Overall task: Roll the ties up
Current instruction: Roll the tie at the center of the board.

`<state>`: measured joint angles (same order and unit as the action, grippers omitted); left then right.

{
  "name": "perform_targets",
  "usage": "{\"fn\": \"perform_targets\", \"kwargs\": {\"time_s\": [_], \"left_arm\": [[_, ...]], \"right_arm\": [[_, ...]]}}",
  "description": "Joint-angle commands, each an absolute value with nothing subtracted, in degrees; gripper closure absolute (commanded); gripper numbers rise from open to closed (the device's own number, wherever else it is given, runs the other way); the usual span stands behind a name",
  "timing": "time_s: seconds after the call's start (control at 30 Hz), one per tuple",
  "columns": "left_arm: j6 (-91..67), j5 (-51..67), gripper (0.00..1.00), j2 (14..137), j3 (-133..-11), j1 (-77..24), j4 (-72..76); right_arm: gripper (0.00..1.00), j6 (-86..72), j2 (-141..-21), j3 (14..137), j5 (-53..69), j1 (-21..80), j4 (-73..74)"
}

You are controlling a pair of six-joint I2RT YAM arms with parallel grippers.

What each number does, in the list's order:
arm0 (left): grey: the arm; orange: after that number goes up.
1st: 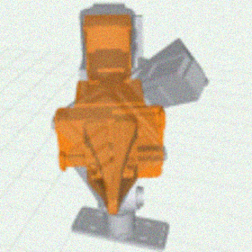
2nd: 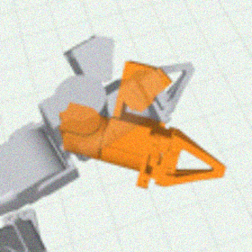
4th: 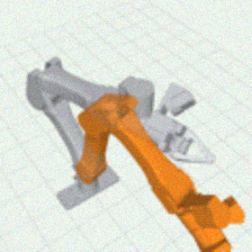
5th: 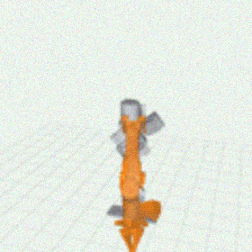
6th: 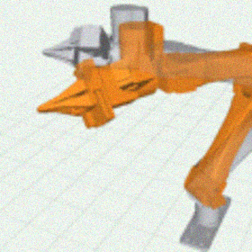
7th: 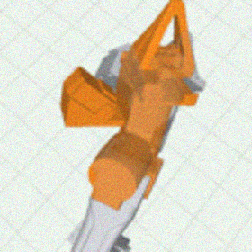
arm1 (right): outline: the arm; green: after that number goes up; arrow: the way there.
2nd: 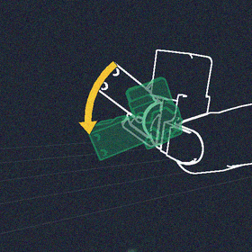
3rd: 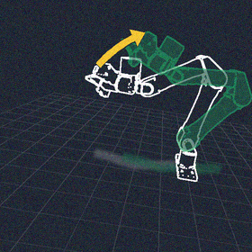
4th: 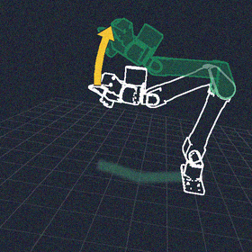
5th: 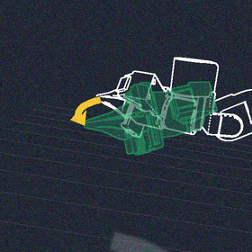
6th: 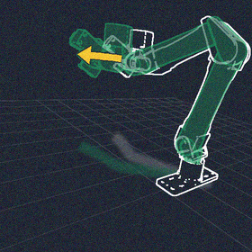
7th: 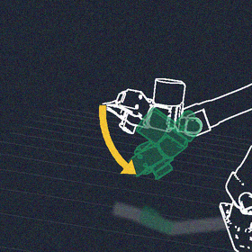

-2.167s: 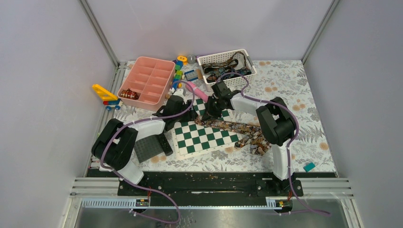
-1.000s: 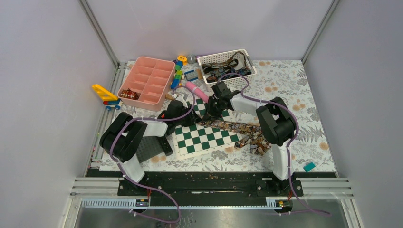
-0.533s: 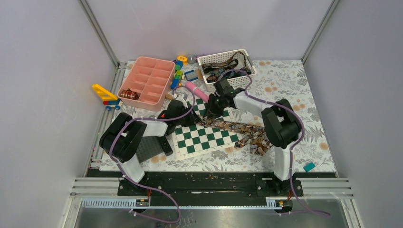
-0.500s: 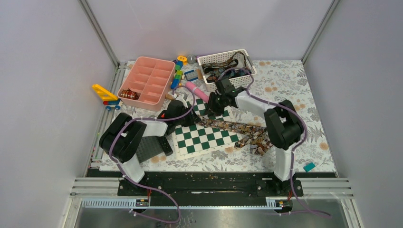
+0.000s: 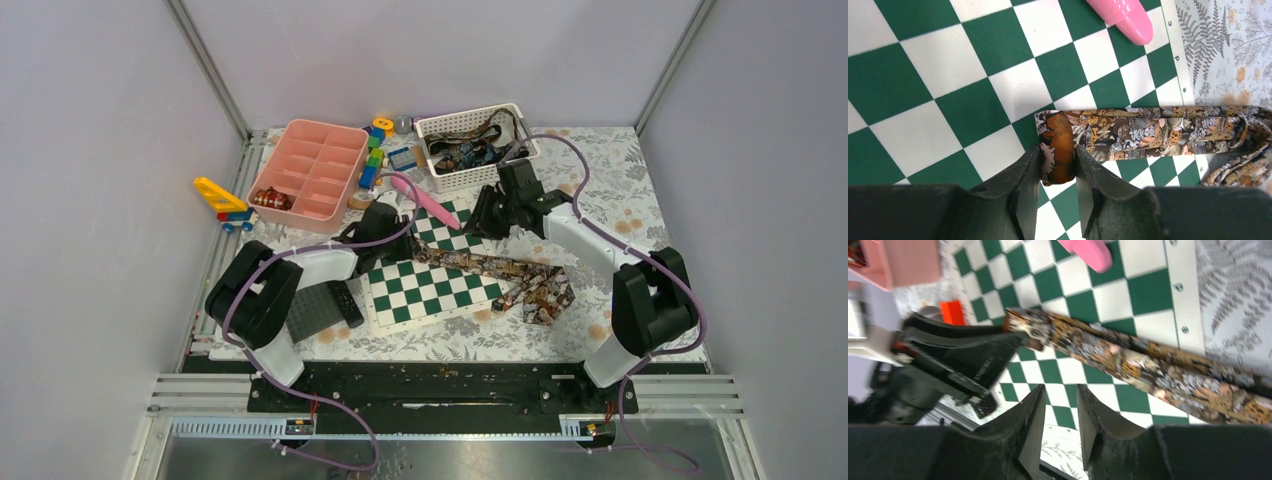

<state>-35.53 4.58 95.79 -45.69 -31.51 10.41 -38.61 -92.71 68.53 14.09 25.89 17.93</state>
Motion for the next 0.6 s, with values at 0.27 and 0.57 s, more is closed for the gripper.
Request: {"fn": "perform_targets", "kwargs": {"time_s": [0.27,0.57], "left_arm": [[-25.84,-15.85,0.7,94.53,-56.55,-36.9,-3.19],[-21.2,-25.32,0.7,98.12,-61.54,-39.75,-9.06]], "right_arm": [[0.63,-37.09,-87.09,60.72,12.52,24.69,18.28],[0.62,-36.95,-83.15,57.7,12.46,22.82,18.32]]}}
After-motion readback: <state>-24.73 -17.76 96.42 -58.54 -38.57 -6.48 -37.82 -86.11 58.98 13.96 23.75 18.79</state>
